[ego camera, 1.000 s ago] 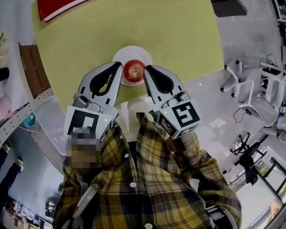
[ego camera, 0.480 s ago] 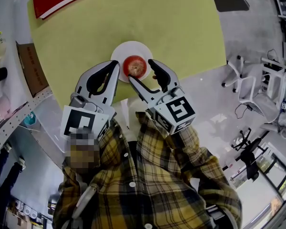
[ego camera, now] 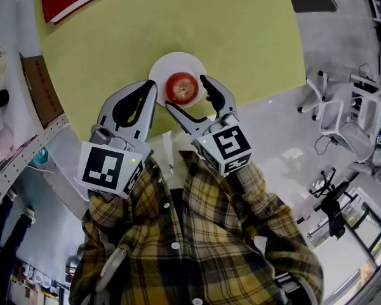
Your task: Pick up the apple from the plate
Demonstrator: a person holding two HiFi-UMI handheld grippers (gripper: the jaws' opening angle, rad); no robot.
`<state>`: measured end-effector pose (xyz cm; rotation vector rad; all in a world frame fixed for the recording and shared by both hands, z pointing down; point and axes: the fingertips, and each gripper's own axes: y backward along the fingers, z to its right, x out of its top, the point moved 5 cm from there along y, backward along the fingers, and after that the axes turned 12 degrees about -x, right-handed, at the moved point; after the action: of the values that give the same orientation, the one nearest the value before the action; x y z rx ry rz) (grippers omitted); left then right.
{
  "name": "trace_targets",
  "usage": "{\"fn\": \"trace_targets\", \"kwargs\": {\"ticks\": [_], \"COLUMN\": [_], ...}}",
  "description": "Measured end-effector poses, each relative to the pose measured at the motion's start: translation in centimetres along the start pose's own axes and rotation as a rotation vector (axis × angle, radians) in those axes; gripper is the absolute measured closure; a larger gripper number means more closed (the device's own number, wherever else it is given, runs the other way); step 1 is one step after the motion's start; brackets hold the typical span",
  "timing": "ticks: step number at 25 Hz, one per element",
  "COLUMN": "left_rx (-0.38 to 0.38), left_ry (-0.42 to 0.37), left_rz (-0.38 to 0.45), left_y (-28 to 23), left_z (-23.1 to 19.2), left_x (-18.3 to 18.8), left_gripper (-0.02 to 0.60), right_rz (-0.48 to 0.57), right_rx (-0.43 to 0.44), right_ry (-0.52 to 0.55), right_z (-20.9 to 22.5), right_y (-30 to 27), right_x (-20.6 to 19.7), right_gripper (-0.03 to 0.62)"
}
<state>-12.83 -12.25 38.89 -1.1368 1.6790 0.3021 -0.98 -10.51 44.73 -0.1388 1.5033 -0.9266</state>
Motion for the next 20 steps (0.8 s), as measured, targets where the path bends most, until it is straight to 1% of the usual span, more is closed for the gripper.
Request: {"fn": "trace_targets", "kwargs": {"ticks": [10, 20], "left_rx": [-0.008, 0.002], "left_ry": [0.023, 0.044], "left_rz": [-0.022, -0.035], "left_y": [-0.6, -0.8], "left_z": [-0.4, -0.9], "left_x": [-1.1, -1.8], "left_gripper": [0.575, 0.575], "right_rz": [-0.034, -0.067], "right_rx": [-0.01, -0.014], "right_ry": [0.039, 0.066], "right_z": [-0.2, 0.1], "right_y": [-1.3, -2.4], "right_x": [-2.1, -3.3], "right_gripper": [0.206, 0.204]}}
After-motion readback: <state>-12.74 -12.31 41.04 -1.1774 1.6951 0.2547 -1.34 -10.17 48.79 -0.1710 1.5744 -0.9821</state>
